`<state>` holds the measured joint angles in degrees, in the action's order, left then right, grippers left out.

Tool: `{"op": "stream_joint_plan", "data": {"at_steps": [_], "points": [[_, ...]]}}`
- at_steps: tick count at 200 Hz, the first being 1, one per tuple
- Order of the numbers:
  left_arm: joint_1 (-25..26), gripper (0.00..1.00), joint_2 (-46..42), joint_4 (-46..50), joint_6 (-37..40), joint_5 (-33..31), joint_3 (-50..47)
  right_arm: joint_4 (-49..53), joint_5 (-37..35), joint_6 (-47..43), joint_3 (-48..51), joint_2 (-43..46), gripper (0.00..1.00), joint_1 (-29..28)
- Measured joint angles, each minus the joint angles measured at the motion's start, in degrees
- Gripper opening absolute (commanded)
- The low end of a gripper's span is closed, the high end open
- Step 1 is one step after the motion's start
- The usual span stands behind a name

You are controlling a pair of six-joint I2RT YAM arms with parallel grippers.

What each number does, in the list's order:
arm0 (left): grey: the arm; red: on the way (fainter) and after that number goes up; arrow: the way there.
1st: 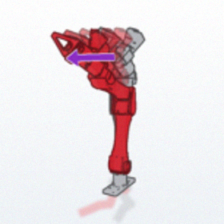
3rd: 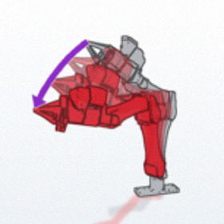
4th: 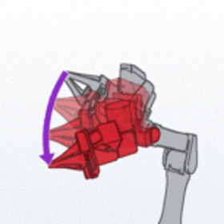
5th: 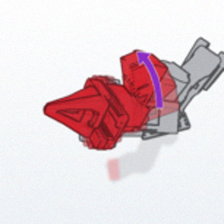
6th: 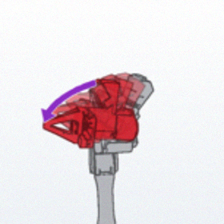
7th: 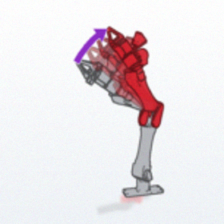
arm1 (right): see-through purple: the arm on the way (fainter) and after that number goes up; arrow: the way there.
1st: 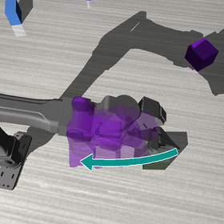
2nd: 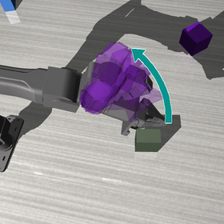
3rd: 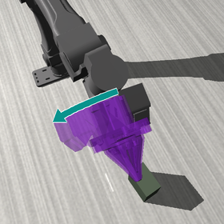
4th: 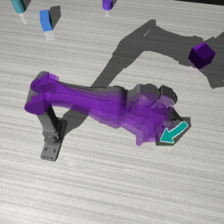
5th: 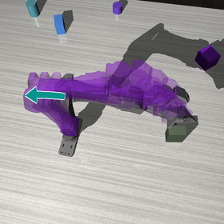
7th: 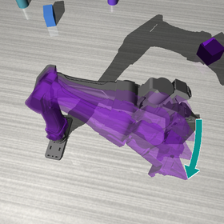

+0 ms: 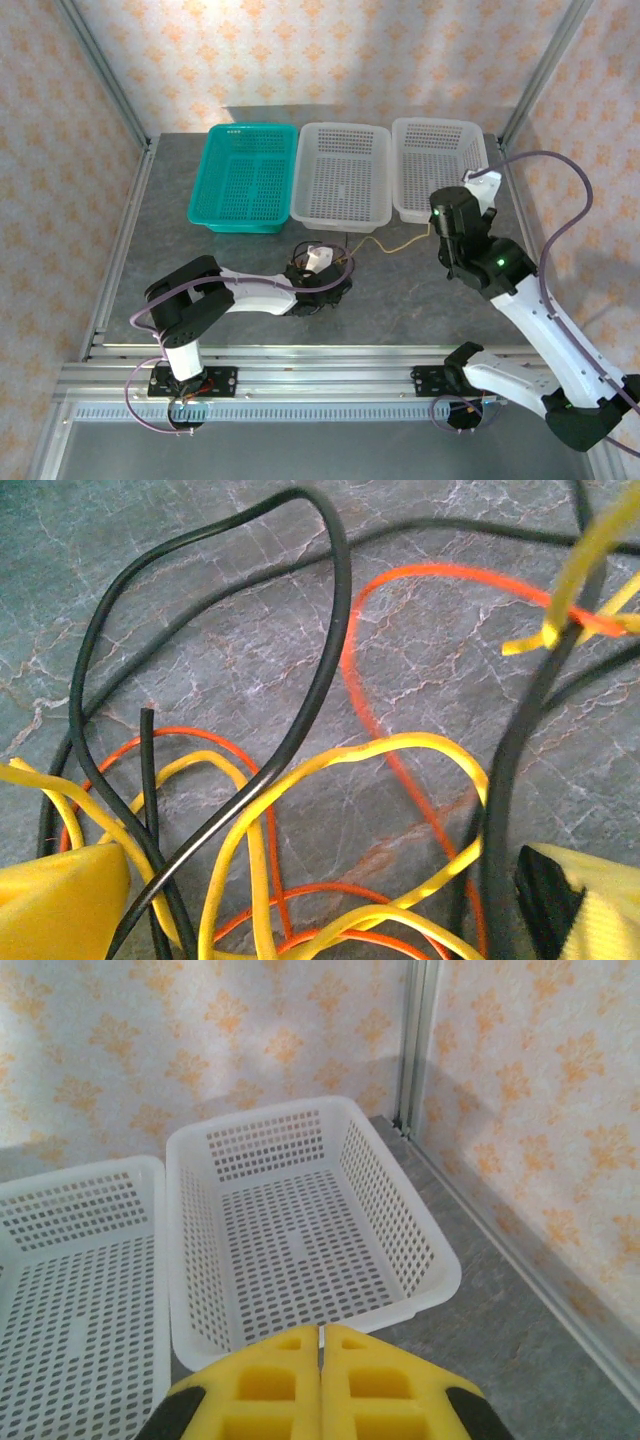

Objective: Untangle the cables

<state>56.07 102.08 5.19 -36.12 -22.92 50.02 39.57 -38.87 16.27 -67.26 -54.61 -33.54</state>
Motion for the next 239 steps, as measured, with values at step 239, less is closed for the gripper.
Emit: {"op": "stream_joint_plan", "data": {"at_steps": [239], "points": [[-3.2, 1.00, -2.2, -5.4, -4.5, 3.0, -4.5, 0.4, -24.3, -13.8, -12.9, 2.4, 0.00, 0.2]]}}
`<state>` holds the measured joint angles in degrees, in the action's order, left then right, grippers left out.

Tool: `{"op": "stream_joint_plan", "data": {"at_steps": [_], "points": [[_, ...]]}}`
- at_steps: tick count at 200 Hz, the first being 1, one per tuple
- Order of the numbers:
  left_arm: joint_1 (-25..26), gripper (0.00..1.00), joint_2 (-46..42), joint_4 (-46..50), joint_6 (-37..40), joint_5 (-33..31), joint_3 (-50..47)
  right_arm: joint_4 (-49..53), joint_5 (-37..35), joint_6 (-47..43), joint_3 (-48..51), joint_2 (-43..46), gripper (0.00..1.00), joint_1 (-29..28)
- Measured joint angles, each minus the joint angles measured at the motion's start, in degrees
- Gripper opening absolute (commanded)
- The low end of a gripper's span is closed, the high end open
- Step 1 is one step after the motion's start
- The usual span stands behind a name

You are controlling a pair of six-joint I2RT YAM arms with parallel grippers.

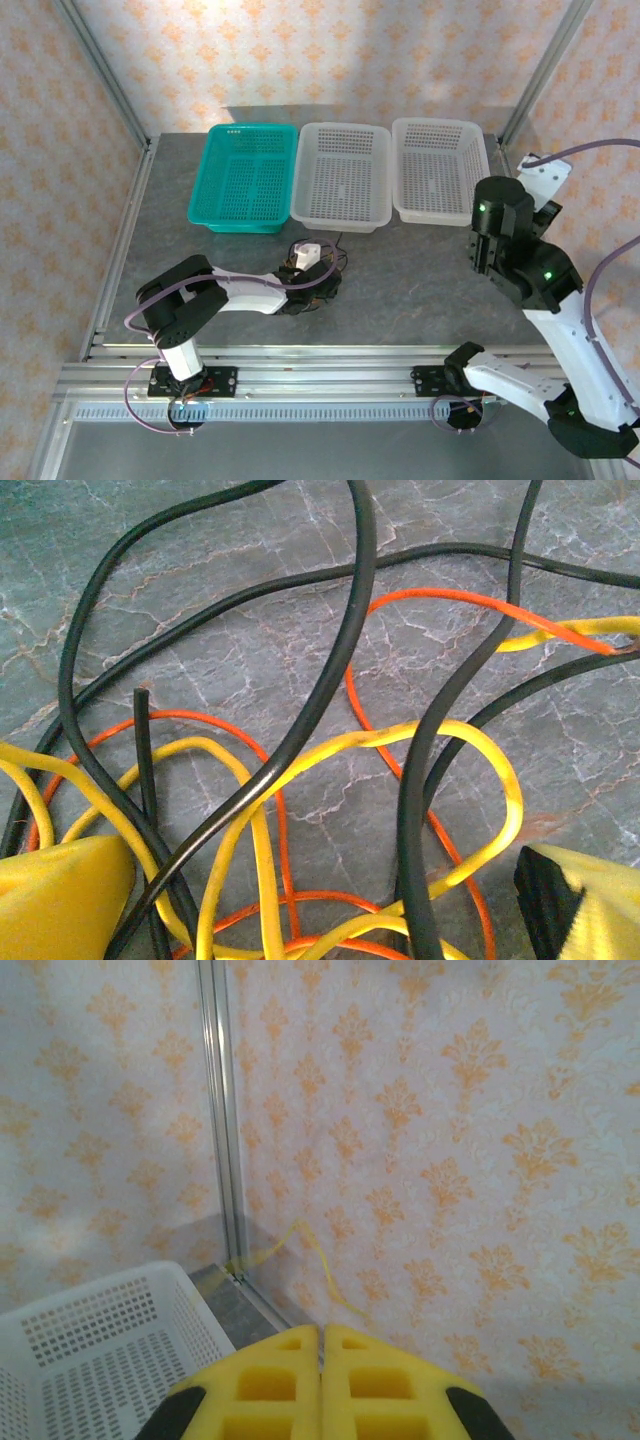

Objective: Untangle the cables

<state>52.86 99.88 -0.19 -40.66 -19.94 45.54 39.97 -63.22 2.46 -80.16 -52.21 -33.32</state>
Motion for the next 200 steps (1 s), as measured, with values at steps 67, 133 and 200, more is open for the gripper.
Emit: {"op": "stream_joint_plan", "data": {"at_steps": [67, 133, 200], "points": [[-1.1, 1.00, -6.9, 3.2, 2.2, 2.2, 0.2, -0.8, 5.0, 2.9, -0.3, -0.9, 0.00, 0.2], [-1.1, 1.00, -22.1, 0.3, 7.2, 9.3, 0.5, -5.5, 13.0, 4.6, -0.3, -5.7, 0.00, 0.2], [-4.0, 1.00, -27.5, -0.4, 7.8, 12.3, 1.1, -11.2, 15.3, 2.6, -2.3, -12.9, 0.00, 0.2]]}}
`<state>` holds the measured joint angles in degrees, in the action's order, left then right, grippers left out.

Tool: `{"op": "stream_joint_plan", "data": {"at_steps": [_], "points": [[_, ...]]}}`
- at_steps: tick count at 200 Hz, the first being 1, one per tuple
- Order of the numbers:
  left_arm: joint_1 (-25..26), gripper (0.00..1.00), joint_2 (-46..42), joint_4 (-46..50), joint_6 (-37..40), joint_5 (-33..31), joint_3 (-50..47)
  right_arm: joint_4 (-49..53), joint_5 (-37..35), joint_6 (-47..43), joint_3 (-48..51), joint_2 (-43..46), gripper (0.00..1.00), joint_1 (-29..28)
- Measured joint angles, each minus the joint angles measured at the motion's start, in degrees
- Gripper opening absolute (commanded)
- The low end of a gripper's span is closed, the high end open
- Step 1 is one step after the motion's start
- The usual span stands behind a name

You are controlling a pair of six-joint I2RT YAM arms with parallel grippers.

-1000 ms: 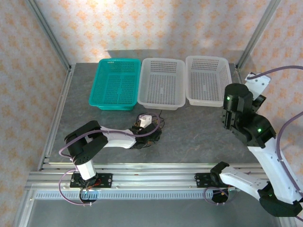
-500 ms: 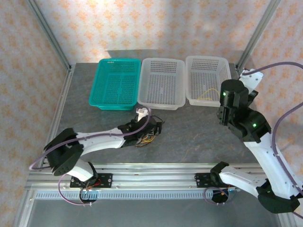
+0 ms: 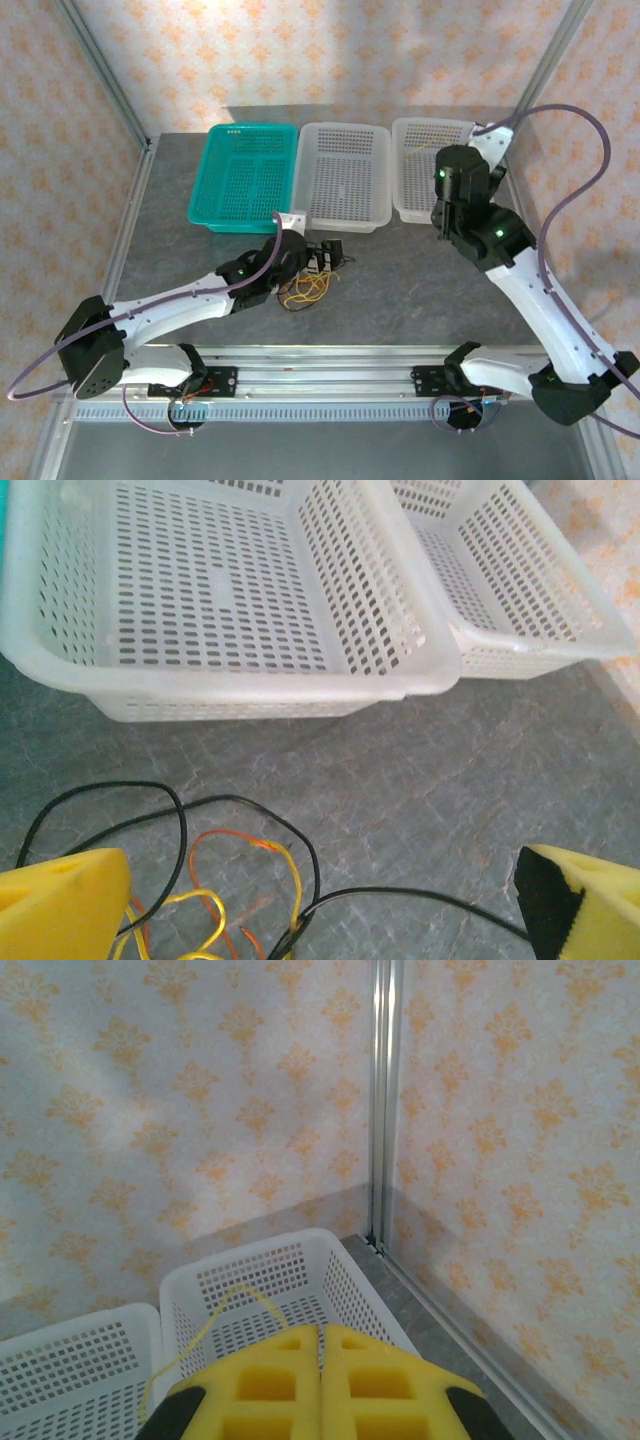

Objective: Untangle the cables

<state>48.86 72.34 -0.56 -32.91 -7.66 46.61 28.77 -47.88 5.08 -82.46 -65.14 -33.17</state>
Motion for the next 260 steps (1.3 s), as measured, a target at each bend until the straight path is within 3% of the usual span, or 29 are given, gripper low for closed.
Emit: {"op": "stream_joint_plan", "data": {"at_steps": [45, 186, 260], "points": [[-3.7, 1.00, 0.0, -0.9, 0.0, 3.4, 0.2, -2.8, 3.7, -0.7, -4.7, -7.3, 0.00, 4.6], [-3.8, 0.99, -1.5, -2.3, 0.0, 7.9, -4.0, -9.5, 18.8, 0.9, -11.1, -28.6, 0.00, 23.9], [-3.8, 1.00, -2.5, -2.6, 0.0, 8.2, -5.6, -14.1, 27.2, 0.2, -6.2, -35.8, 0.00, 26.0]]}}
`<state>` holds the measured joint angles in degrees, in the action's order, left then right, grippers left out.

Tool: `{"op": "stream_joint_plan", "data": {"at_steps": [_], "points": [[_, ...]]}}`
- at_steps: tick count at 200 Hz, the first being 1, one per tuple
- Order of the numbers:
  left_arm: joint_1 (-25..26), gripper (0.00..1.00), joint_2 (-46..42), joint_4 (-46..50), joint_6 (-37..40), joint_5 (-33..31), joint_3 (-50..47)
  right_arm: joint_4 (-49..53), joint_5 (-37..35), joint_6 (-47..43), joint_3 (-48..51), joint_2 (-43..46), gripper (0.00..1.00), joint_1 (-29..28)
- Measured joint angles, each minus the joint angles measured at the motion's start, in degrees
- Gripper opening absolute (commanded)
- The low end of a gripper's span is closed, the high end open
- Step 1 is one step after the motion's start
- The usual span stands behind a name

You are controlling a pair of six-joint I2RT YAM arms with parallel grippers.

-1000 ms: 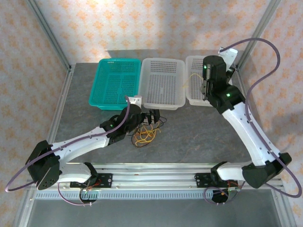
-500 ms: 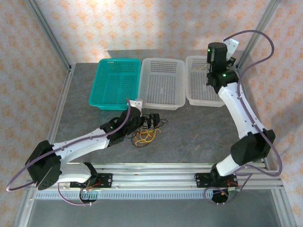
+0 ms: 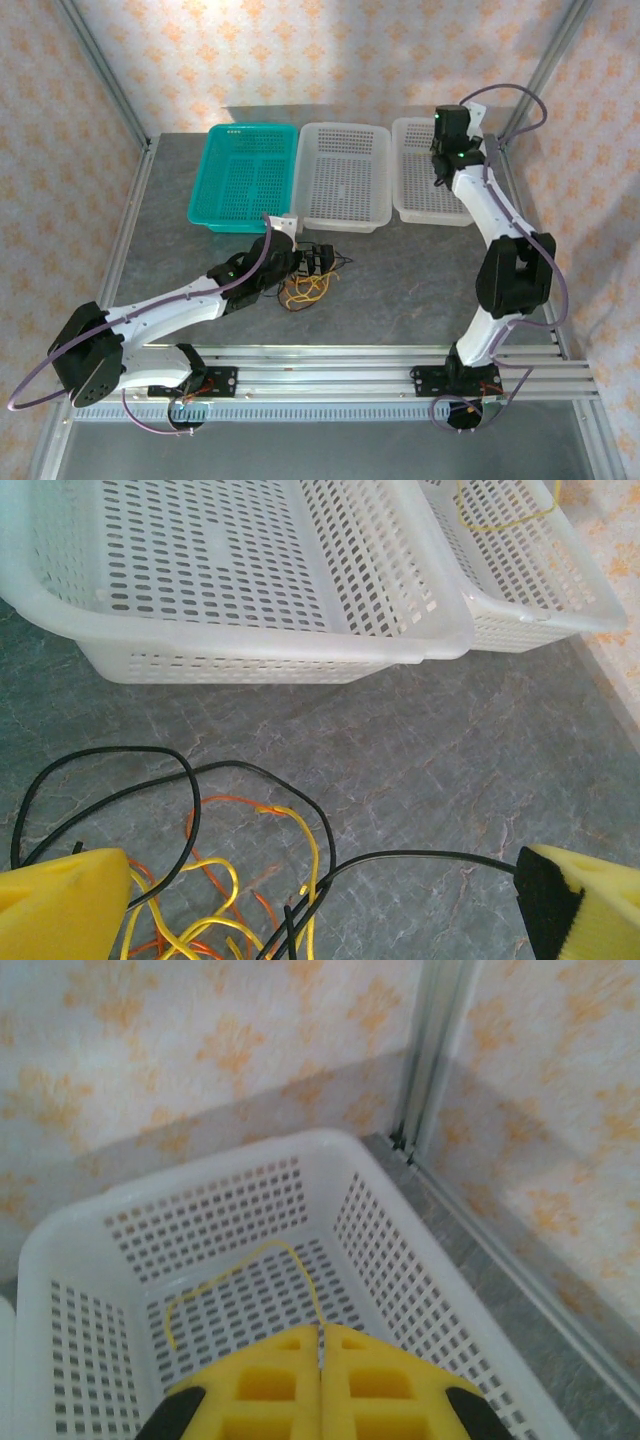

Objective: Untangle the cables

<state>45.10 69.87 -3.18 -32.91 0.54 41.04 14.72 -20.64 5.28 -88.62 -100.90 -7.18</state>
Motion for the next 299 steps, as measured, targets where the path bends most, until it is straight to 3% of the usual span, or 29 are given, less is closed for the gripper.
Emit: {"op": "stream_joint_plan", "data": {"at_steps": [82, 101, 134, 156, 200, 208, 214, 252, 283, 299], "points": [[0.0, 1.00, 0.0, -0.6, 0.0, 0.1, -0.4, 6.1, 8.1, 2.1, 0.7, -9.7, 0.00, 0.0], [0.0, 1.00, 0.0, -0.7, -0.1, 0.1, -0.4, 8.0, 9.3, 2.6, 0.7, -11.4, 0.19, 0.0], [0.0, 1.00, -0.7, -1.0, -0.1, 0.1, -0.8, 9.1, 9.6, 3.1, 0.4, -10.3, 0.70, 0.0], [-0.2, 1.00, -0.9, -1.4, -0.1, 0.3, -0.8, 8.9, 9.6, 3.4, 1.5, -6.3, 0.85, 0.0], [-3.0, 1.00, -0.8, -2.1, 0.0, 3.3, -0.8, 3.3, 12.8, 3.1, 13.0, 12.7, 0.89, 0.0], [-4.0, 1.00, -0.5, -2.4, 0.1, 4.3, -0.8, 1.3, 14.6, 3.1, 15.9, 16.5, 0.99, 0.0], [-4.6, 1.00, -0.3, -2.6, 0.3, 5.2, -0.7, -0.2, 16.0, 2.8, 17.8, 19.0, 1.00, -0.1], [-8.5, 1.00, 3.3, -3.0, 2.2, 11.4, -0.5, -8.7, 29.6, 2.3, 29.3, 31.9, 0.98, -0.5], [-10.8, 1.00, 5.2, -4.2, 3.3, 17.1, 0.0, -10.1, 42.3, -0.3, 32.7, 33.5, 0.98, -0.7], [-11.8, 1.00, 5.3, -4.9, 3.5, 19.1, 0.1, -10.4, 48.7, -2.2, 34.3, 34.4, 0.93, -0.8]]}}
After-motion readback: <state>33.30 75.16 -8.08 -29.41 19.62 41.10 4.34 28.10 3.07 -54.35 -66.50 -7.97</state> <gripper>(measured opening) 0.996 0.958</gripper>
